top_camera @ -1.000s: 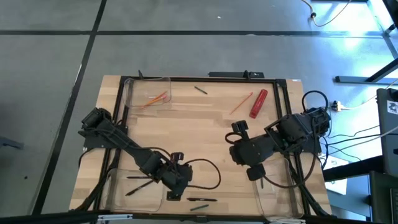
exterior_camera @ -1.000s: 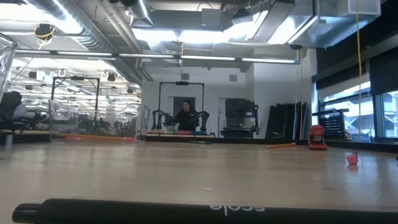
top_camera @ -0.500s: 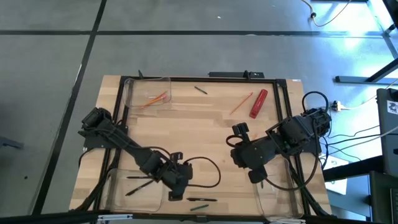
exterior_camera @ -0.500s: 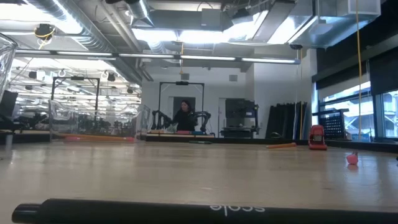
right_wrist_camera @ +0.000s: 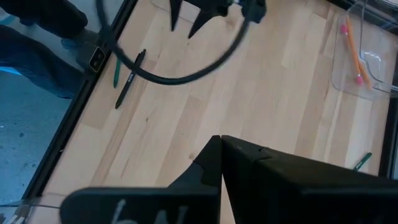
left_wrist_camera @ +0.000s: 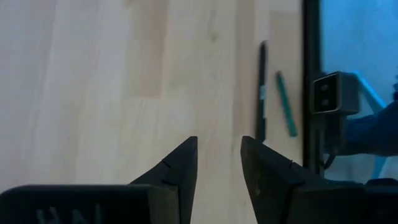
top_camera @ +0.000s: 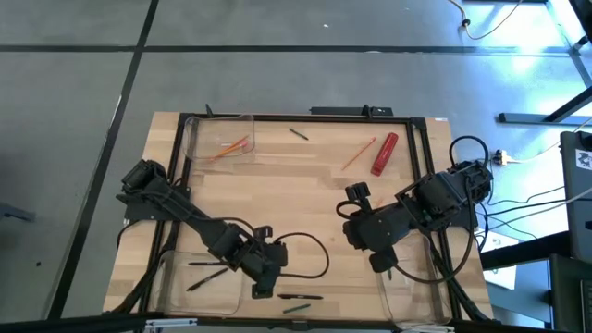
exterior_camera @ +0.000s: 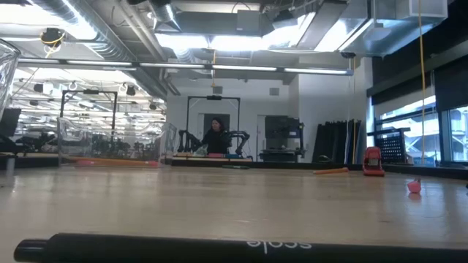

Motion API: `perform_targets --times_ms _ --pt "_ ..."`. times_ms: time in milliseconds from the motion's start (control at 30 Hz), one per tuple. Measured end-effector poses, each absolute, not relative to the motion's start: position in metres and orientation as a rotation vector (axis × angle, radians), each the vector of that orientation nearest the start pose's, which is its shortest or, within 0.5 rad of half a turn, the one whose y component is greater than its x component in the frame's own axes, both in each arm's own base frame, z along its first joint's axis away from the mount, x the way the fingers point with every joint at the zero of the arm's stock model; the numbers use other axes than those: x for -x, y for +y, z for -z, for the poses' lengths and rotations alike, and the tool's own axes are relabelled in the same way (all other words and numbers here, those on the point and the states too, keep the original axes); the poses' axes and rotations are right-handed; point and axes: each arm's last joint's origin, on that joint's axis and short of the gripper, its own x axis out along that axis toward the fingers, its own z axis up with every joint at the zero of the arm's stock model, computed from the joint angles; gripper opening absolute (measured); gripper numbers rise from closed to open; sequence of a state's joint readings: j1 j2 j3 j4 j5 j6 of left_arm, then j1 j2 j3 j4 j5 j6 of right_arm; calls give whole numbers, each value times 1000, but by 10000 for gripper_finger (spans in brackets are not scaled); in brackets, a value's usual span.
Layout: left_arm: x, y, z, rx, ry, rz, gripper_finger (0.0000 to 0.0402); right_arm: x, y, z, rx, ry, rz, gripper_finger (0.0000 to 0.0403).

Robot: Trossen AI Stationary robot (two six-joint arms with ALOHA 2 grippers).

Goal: Sort crayons/erasers/pens/pencils in bins
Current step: Put the black pen into the bottom left transparent bin

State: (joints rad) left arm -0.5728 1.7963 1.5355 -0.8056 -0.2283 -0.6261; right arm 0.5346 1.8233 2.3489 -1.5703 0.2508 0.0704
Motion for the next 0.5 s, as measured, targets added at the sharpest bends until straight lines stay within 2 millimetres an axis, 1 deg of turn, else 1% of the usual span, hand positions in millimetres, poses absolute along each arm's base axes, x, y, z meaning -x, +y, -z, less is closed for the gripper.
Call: perform_targets --times_ms 133,267,500 --pt "-326 -211 -263 138 965 61 115 -275 155 -451 337 974 -222 10" --pt "-330 -224 -249 85 955 109 115 -275 155 -451 337 974 -222 10" --pt "-342 -239 -205 23 1021 113 116 -276 155 -451 333 972 -223 10"
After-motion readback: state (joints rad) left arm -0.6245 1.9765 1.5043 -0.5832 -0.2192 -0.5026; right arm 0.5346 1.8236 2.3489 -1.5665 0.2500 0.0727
